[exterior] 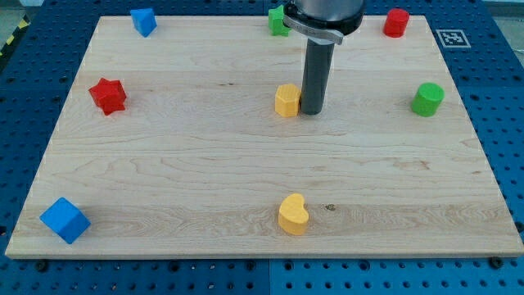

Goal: Slide the blue cube diagonally top left to the yellow heart

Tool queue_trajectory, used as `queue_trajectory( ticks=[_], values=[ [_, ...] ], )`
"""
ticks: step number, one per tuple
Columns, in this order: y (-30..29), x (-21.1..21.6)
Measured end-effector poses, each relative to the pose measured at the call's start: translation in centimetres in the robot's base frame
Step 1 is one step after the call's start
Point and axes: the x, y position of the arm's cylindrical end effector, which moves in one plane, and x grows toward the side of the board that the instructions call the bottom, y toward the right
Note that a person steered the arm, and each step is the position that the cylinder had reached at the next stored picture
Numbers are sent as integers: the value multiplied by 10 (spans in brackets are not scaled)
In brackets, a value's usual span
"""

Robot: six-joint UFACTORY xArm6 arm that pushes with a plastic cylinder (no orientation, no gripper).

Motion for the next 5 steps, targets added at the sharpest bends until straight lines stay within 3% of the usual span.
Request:
queue_trajectory(
  ticks=[2, 4, 5],
  values=[
    [8, 82],
    [84, 183],
    [80, 199]
  ],
)
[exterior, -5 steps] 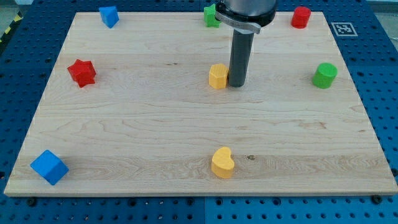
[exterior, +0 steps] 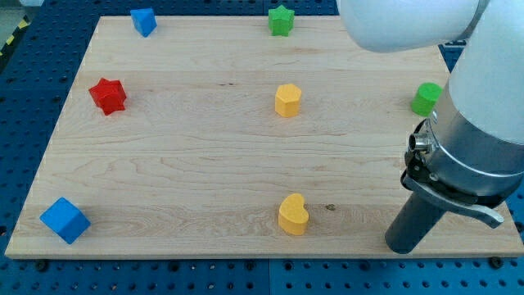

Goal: Slide the blue cube diagonally top left to the yellow heart

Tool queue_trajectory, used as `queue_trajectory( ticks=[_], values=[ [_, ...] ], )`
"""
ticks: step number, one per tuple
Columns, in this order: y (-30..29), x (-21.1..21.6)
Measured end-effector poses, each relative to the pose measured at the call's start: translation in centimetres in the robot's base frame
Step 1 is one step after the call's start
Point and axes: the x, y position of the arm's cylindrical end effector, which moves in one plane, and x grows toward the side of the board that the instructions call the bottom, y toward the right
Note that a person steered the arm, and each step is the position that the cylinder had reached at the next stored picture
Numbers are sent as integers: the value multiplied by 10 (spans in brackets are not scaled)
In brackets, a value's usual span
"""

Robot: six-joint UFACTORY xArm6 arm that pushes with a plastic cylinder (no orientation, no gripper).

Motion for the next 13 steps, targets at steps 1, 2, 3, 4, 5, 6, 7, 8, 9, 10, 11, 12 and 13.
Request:
queue_trajectory(
  ticks=[1, 2, 3, 4, 5, 6, 7, 8, 9, 10, 11, 12, 13],
  values=[
    [-48, 1],
    [-111, 0],
    [-111, 0],
    [-128, -4],
    [-145, -15],
    [-136, -18],
    [-102, -8],
    [-93, -17],
    [-118, -21],
    [-135, -24],
    [-135, -30],
    [-135, -38],
    [-135, -53]
  ],
)
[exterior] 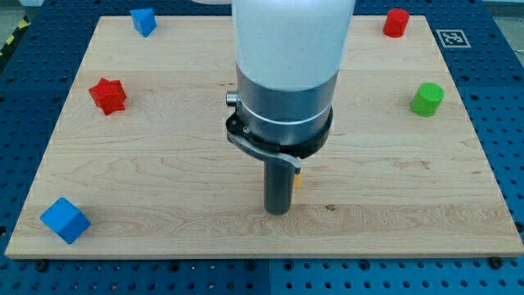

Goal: Slide the blue cube diagonally top left to the yellow heart

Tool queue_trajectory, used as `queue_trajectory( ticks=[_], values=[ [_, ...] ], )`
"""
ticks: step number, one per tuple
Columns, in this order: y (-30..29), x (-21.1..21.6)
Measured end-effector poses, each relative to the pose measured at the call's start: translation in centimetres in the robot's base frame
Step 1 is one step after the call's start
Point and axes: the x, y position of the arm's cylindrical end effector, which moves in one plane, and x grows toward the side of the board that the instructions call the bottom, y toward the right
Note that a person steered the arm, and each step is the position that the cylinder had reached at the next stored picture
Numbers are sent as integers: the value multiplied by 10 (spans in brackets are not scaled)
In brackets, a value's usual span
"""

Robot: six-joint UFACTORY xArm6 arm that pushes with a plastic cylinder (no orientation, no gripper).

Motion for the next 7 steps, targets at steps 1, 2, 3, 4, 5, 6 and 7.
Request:
queue_trajectory(
  ticks=[1, 2, 3, 4, 5, 6, 7],
  values=[
    [0, -15],
    [0, -24],
    [-28, -26],
    [-103, -36],
    [-195, -54],
    [-301, -53],
    [-318, -49]
  ],
)
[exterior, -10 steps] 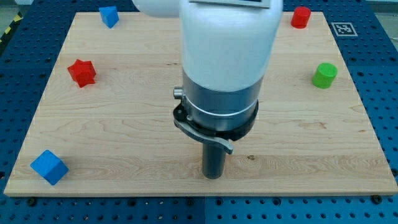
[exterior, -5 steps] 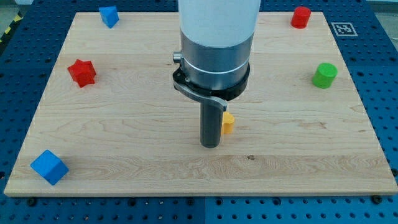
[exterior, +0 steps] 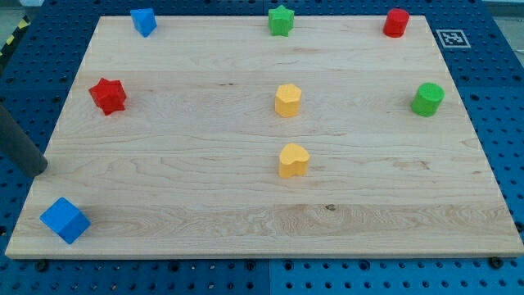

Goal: Slide the blue cube diagonally top left to the yellow heart

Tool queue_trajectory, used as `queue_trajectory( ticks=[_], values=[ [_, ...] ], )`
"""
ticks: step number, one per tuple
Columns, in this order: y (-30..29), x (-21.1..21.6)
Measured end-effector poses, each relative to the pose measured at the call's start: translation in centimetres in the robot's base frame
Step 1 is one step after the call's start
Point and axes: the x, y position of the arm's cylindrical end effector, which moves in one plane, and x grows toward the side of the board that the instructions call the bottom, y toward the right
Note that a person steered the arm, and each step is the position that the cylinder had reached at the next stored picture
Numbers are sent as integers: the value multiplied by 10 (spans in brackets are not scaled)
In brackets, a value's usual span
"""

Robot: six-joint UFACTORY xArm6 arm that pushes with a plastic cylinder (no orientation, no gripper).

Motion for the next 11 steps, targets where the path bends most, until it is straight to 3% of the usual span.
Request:
queue_trajectory(
  ticks=[2, 3, 5, 8, 11],
  values=[
    [4, 97],
    [4, 97],
    [62, 88],
    [93, 39],
    [149, 20]
  ],
)
